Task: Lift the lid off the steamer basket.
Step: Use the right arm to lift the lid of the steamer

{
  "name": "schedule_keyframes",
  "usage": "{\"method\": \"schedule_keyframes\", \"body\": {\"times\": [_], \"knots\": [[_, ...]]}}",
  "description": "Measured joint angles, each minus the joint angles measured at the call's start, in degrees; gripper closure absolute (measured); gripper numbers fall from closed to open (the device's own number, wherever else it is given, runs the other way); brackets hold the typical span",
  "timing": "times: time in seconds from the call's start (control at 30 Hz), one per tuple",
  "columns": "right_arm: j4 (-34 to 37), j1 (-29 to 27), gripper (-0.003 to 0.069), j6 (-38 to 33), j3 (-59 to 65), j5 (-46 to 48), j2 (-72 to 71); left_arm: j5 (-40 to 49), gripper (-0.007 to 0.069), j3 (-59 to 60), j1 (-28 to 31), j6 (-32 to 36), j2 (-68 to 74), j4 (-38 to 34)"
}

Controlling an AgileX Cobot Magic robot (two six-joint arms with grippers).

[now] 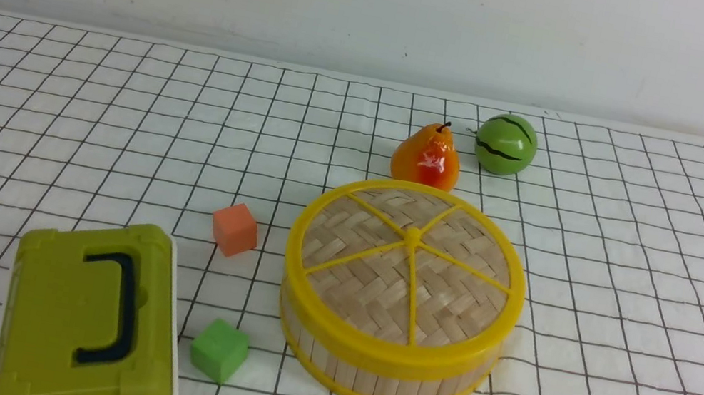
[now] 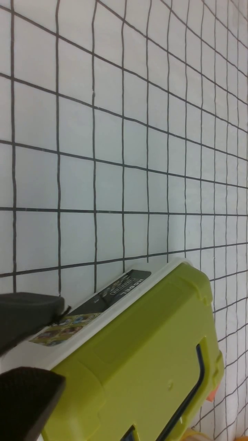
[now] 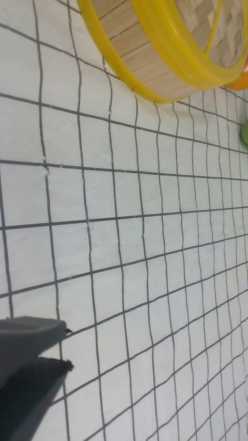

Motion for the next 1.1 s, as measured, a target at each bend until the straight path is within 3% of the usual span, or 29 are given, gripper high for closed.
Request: {"method": "schedule_keyframes", "body": {"times": [0.43,0.6,0.9,0.97,1.1], "knots": [[0.0,0.0,0.0529,0.0,0.0,0.0,0.0,0.0,0.0386,0.0,0.0,0.0,0.0,0.0],[3.0,0.0,0.0524,0.0,0.0,0.0,0.0,0.0,0.0386,0.0,0.0,0.0,0.0,0.0],[18.2,0.0,0.0515,0.1,0.0,0.4,0.0,0.0,0.0386,0.0,0.0,0.0,0.0,0.0],[23.7,0.0,0.0513,0.2,0.0,0.8,0.0,0.0,0.0386,0.0,0.0,0.0,0.0,0.0],[43.7,0.0,0.0512,3.8,0.5,1.4,0.0,0.0,0.0386,0.0,0.0,0.0,0.0,0.0]]}}
